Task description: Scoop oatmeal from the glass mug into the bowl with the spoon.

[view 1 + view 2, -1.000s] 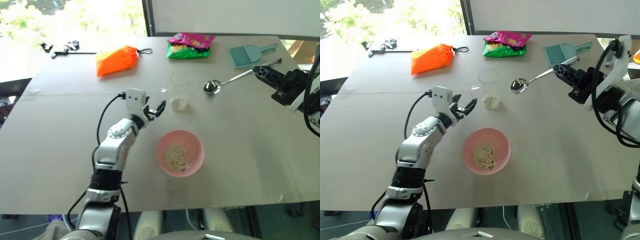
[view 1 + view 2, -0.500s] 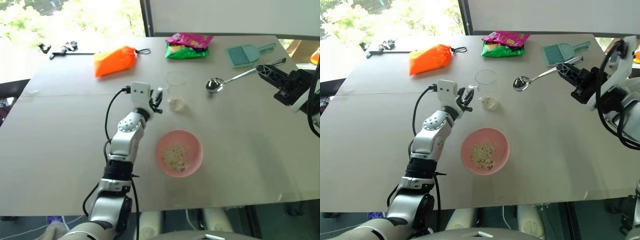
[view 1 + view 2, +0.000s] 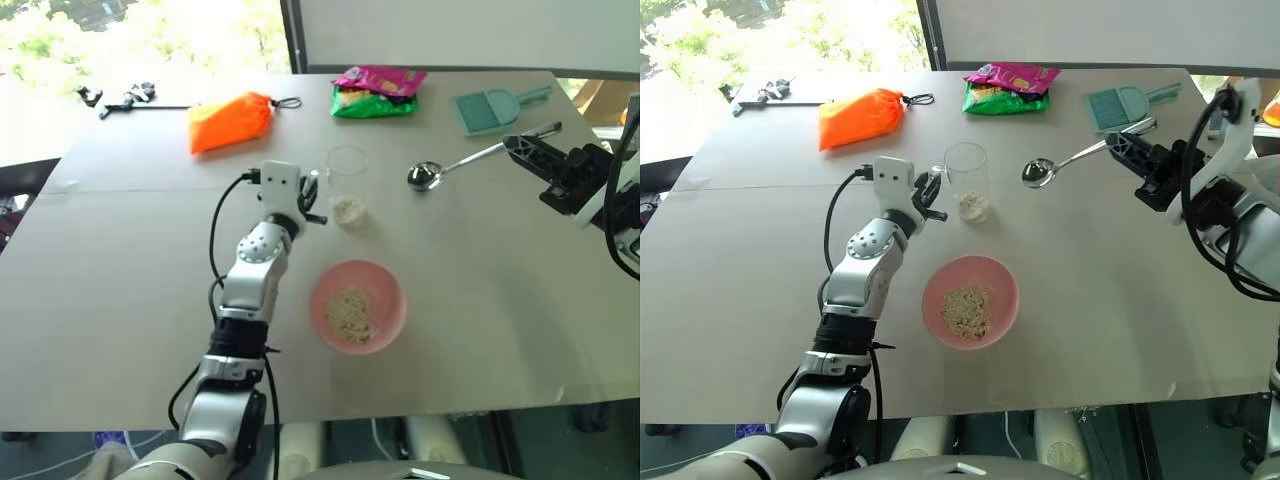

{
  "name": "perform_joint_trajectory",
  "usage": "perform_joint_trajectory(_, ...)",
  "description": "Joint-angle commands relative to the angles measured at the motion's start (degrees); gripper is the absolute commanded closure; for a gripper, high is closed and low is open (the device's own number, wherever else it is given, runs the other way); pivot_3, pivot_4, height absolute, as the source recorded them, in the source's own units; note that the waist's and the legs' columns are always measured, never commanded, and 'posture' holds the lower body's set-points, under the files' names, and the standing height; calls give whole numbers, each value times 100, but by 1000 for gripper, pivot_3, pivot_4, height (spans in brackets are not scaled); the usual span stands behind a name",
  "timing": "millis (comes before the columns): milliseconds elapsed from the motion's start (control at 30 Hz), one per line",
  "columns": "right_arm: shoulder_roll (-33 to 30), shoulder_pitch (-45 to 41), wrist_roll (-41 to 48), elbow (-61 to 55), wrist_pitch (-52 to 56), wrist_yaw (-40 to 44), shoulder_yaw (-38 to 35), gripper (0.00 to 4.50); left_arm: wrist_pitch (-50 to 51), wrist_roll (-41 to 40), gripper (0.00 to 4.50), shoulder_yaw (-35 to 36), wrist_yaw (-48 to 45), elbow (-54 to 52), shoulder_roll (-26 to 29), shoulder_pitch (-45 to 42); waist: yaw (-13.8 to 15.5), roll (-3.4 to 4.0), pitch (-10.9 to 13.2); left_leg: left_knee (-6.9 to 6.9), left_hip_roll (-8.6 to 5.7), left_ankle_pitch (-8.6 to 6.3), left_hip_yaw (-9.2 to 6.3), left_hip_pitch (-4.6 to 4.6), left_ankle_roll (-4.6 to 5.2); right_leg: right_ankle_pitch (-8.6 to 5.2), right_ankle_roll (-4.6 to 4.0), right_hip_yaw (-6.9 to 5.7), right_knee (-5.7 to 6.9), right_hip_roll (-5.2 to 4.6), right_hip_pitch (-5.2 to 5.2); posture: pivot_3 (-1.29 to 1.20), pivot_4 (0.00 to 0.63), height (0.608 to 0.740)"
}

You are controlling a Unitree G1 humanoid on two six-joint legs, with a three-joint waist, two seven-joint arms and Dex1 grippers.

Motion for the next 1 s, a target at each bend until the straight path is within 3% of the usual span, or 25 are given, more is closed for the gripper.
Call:
perform_joint_trajectory(33,-83,-35,36,-183,-158,72,-80,4500,-222,15,3516,130,-15,50,50,-190,0,0,0,0,0,0,0,0,0,0,0,0,0,0,0,0,150,740)
perform_joint_trajectory(67,-84,-38,34,-182,-160,75,-75,4500,-246,14,3516,138,-27,86,57,-212,-1,0,0,0,0,0,0,0,0,0,0,0,0,0,0,0,150,740)
perform_joint_trajectory(133,-85,-43,29,-189,-168,72,-63,4500,-289,6,4401,147,-57,123,64,-239,-4,0,0,0,0,0,0,0,0,0,0,0,0,0,0,0,150,740)
perform_joint_trajectory(167,-86,-45,29,-192,-173,71,-58,4500,-300,1,4460,148,-75,129,65,-247,-5,0,0,0,0,0,0,0,0,0,0,0,0,0,0,0,150,740)
perform_joint_trajectory(367,-40,-258,34,-261,-205,60,130,4500,-304,14,4460,235,-19,16,71,-248,-9,0,0,0,0,0,0,0,0,0,0,0,0,0,0,0,150,740)
perform_joint_trajectory(533,181,-1297,-200,-127,-240,54,739,4500,-670,269,4460,137,-150,-156,337,-387,-34,0,0,-1,2,1,-1,1,-1,0,0,0,5,2,-6,0,150,740)
perform_joint_trajectory(633,469,-2209,-595,196,-178,188,1157,4500,-1041,529,4460,-21,-347,-205,626,-426,-48,1,1,0,2,1,-1,1,-1,0,0,1,5,3,-8,0,150,740)
perform_joint_trajectory(767,735,-2778,-1167,481,-28,475,1501,4500,-1328,662,4460,-82,-523,-324,862,-407,23,-1,0,-4,-3,1,-18,-6,-1,0,0,-14,-7,-3,-5,0,150,740)
perform_joint_trajectory(1000,950,-3010,-2672,570,95,1279,2064,4500,-1488,774,4460,-103,-770,-810,1083,-291,-3,0,0,-8,-8,1,-22,-16,-2,0,0,-16,-6,-9,-17,0,150,740)
